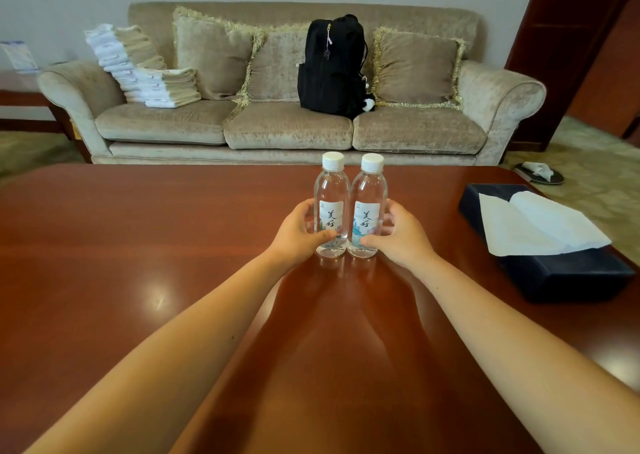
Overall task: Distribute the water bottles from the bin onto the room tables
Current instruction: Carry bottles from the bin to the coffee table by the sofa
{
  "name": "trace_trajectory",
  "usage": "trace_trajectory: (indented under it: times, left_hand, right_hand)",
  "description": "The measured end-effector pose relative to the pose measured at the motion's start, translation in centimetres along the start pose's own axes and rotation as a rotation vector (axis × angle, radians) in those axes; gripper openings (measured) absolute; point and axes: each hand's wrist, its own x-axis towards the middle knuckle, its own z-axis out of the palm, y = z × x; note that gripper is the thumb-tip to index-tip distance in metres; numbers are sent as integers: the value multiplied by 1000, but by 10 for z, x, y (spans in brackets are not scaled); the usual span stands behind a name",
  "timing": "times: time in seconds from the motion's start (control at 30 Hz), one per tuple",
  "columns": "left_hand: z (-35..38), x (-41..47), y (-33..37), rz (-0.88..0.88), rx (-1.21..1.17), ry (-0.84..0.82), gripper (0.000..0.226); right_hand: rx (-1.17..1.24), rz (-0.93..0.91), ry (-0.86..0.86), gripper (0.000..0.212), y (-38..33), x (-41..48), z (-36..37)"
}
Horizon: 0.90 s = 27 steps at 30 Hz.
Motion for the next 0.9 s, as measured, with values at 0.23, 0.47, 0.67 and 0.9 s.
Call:
trace_trajectory:
  times: [0.23, 0.47, 0.67, 0.9]
  left_hand:
    - [2, -4, 0, 3, 26, 2, 65]
    - [7, -45, -5, 53, 298, -30, 92]
    - [15, -78, -32, 51, 763, -52, 94]
    - [22, -88, -37, 40, 956, -16, 92]
  right_hand:
    - [-35, 32, -26, 91, 2, -6, 2]
    - [-584, 48, -28, 103, 20, -56, 4]
    - [-756, 22, -119, 85, 31, -83, 1]
    - [-881, -103, -66, 77, 34, -92, 5]
